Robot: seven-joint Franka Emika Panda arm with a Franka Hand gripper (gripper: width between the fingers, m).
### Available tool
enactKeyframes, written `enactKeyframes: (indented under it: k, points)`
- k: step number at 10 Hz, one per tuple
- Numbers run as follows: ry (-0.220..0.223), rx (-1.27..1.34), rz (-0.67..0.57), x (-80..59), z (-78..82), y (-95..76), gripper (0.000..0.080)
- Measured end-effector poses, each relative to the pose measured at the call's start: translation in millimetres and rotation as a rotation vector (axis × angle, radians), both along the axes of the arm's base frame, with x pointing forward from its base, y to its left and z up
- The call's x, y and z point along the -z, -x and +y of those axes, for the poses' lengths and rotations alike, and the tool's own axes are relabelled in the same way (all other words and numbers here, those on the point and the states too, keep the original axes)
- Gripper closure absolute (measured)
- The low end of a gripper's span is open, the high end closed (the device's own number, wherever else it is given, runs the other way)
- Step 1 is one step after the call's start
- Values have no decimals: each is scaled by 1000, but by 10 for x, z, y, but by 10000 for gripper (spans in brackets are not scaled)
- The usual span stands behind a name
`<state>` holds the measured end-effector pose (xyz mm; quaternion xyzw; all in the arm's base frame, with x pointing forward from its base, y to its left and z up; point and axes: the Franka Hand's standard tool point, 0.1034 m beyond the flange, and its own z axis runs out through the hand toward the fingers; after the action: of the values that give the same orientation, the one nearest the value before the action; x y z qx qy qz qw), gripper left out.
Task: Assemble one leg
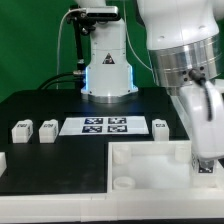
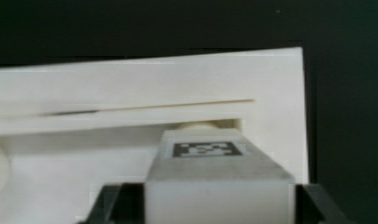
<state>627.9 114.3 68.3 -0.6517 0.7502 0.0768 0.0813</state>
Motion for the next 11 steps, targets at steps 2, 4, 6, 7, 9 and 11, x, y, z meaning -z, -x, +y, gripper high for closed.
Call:
enactKeyframes:
  k: [2,4,6,7,9,11]
  points:
    - [7,61,11,-6,13,2,505]
    - [7,60,12,5,19,8,306]
    - [7,57,12,8,21,10,202]
    - [7,56,12,9,22,10,160]
    - [4,48,-14,-108,106,34,153]
    - [-8,47,-30,-286,149,58,150]
